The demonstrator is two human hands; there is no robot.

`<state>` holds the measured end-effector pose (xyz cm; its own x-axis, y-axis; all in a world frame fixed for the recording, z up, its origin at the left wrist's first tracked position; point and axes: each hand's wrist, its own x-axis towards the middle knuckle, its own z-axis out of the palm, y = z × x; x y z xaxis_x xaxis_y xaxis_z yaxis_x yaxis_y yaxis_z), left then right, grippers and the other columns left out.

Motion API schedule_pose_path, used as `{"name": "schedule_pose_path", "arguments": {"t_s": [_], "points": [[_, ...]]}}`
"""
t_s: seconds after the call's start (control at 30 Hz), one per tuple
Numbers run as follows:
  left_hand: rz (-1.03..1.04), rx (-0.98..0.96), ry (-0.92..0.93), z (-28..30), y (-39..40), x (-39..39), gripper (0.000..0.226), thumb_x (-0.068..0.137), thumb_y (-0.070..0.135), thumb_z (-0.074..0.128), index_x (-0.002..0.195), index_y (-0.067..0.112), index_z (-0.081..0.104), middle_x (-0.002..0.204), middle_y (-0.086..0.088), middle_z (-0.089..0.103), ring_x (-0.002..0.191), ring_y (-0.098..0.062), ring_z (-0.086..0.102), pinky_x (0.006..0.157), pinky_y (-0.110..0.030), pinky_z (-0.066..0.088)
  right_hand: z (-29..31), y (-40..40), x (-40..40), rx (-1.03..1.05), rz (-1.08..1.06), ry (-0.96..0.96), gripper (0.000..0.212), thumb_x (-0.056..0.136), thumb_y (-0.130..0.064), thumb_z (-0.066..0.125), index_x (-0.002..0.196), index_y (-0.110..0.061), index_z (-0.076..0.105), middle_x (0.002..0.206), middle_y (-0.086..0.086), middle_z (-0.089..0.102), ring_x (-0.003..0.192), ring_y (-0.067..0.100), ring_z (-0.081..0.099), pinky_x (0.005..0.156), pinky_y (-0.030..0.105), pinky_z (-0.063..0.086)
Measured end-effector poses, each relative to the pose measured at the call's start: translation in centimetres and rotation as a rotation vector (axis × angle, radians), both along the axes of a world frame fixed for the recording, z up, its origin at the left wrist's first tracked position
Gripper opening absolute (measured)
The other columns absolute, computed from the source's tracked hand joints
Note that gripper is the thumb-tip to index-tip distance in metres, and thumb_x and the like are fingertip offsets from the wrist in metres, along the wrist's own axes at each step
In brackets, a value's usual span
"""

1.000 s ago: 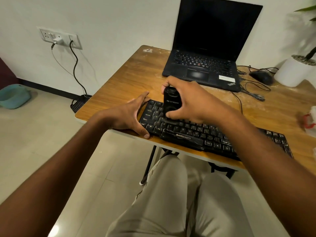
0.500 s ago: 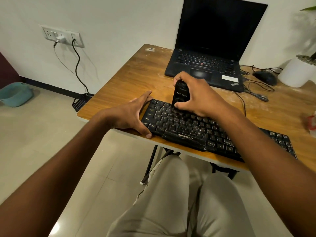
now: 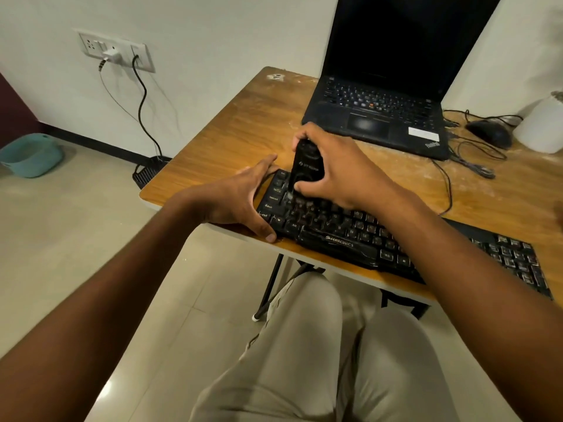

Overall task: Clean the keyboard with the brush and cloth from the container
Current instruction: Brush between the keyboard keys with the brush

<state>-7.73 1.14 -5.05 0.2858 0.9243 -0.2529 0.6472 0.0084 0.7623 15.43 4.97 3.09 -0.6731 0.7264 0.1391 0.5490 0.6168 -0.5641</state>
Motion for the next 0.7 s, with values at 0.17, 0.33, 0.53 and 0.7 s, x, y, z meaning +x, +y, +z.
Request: {"name": "schedule_pose_path", "arguments": {"t_s": [0.17, 0.33, 0.53, 0.7], "points": [[0.001, -0.004, -0.012, 0.3, -0.2, 0.3, 0.164, 0.035, 0.052, 0.104, 0.158, 0.054, -0.005, 0.163, 0.005, 0.027, 0.142, -0.023, 0.039, 0.117, -0.050, 0.042, 0.3, 0.8, -0.5, 0.041, -0.027, 0.029, 0.057, 0.079, -0.017, 0.084, 0.120, -0.033, 0.048, 0.094, -0.008, 0.060, 0.075, 0.009, 0.065, 0.052, 0.021, 0.054], [-0.069, 0.013, -0.070, 0.9, -0.3, 0.1, 0.136, 0.048, 0.036, 0.104, 0.152, 0.050, 0.019, 0.146, 0.007, 0.047, 0.135, -0.020, 0.049, 0.109, -0.045, 0.051, 0.1, -2.1, -1.5, -0.001, 0.079, 0.186, 0.055, 0.078, -0.017, 0.085, 0.119, -0.030, 0.050, 0.096, -0.008, 0.063, 0.079, 0.007, 0.065, 0.059, 0.022, 0.056], [-0.121, -0.112, -0.105, 1.8, -0.1, -0.8, 0.115, 0.063, 0.000, 0.095, 0.148, 0.038, 0.027, 0.136, 0.009, 0.055, 0.124, -0.013, 0.058, 0.096, -0.025, 0.056, -1.5, -3.3, -2.7, 0.012, 0.089, 0.190, 0.056, 0.078, -0.018, 0.084, 0.122, -0.026, 0.051, 0.096, -0.003, 0.065, 0.080, 0.009, 0.066, 0.061, 0.032, 0.058], [-0.086, -0.090, -0.064, 1.9, -0.1, -0.7, 0.119, 0.062, 0.011, 0.097, 0.151, 0.039, 0.023, 0.137, 0.015, 0.053, 0.125, -0.010, 0.054, 0.103, -0.025, 0.050, -0.1, -3.5, -1.5, 0.103, 0.171, -0.088, 0.060, 0.079, -0.018, 0.083, 0.125, -0.031, 0.047, 0.103, -0.004, 0.065, 0.083, 0.010, 0.066, 0.065, 0.030, 0.061]]}}
